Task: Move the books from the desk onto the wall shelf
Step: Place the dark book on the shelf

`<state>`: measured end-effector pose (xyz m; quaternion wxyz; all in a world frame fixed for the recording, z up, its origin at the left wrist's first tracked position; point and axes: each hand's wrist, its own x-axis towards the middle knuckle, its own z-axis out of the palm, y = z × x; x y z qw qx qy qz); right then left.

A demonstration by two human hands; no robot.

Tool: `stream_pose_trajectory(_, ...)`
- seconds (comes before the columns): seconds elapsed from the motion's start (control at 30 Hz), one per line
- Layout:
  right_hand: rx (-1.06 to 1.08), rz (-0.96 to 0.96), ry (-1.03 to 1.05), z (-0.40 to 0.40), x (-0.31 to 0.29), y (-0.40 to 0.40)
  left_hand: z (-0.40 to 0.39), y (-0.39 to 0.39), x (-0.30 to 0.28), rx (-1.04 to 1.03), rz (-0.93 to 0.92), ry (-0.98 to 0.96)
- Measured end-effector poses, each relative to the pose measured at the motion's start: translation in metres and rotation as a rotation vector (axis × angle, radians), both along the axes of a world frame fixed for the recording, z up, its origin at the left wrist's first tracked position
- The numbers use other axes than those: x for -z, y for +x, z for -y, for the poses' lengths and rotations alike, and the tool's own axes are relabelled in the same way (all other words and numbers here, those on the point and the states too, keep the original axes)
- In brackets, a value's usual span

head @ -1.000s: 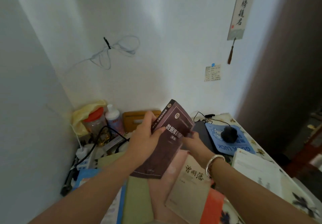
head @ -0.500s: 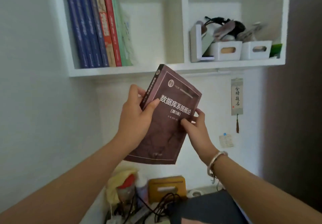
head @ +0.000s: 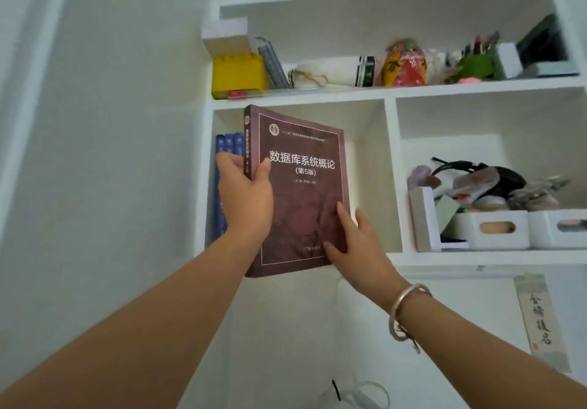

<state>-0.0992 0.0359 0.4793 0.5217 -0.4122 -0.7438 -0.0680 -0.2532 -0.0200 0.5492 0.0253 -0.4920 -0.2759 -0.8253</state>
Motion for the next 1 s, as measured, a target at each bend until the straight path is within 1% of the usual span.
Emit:
stream_pose_trajectory(0.1,0.013,0.146,-0.016,-0.022,-0.020,-0.004,-0.025,0.006,-0.015,-0.024,0.037,-0.019)
stream_pose_trajectory(0.17,0.025,0.225,-0.081,-0.038,-0.032,-0.006,-0.043,0.013,-0.023,-0.032,0.077,-0.013)
stream_pose_trajectory(0.23,-0.007,0.255,-0.191,-0.052,-0.042,-0.010,-0.061,0.019,-0.029,-0.042,0.106,-0.035)
stream_pose_trajectory(0.3,-0.045,0.286,-0.258,-0.067,-0.050,-0.016,-0.077,0.021,-0.028,-0.043,0.147,-0.046)
stream_pose_trajectory(0.37,-0.062,0.341,-0.303,-0.082,-0.054,-0.024,-0.094,0.019,-0.023,-0.010,0.124,-0.033)
stream_pose_trajectory(0.43,-0.066,0.350,-0.349,-0.100,-0.054,-0.029,-0.109,0.016,-0.016,-0.010,-0.041,-0.048)
stream_pose_trajectory(0.47,-0.070,0.347,-0.369,-0.110,-0.055,-0.030,-0.115,0.015,-0.012,-0.055,-0.155,-0.083)
stream_pose_trajectory(0.5,-0.082,0.347,-0.394,-0.117,-0.054,-0.030,-0.121,0.015,-0.007,-0.134,-0.266,-0.123)
stream_pose_trajectory(0.57,-0.120,0.342,-0.457,-0.125,-0.054,-0.028,-0.133,0.015,-0.003,-0.364,-0.438,-0.168)
stream_pose_trajectory(0.63,-0.105,0.361,-0.511,-0.129,-0.055,-0.027,-0.142,0.012,-0.003,-0.569,-0.546,-0.214)
stream_pose_trajectory(0.7,-0.097,0.358,-0.506,-0.131,-0.055,-0.028,-0.149,0.008,-0.005,-0.682,-0.599,-0.287)
stream_pose_trajectory(0.77,-0.116,0.313,-0.476,-0.134,-0.054,-0.029,-0.155,0.006,-0.007,-0.744,-0.638,-0.380)
stream_pose_trajectory(0.87,-0.152,0.146,-0.413,-0.129,-0.052,-0.022,-0.155,0.008,-0.012,-0.790,-0.705,-0.525)
stream_pose_trajectory(1.0,-0.219,-0.119,-0.254,-0.106,-0.046,-0.011,-0.138,0.007,-0.003,-0.716,-0.712,-0.551)
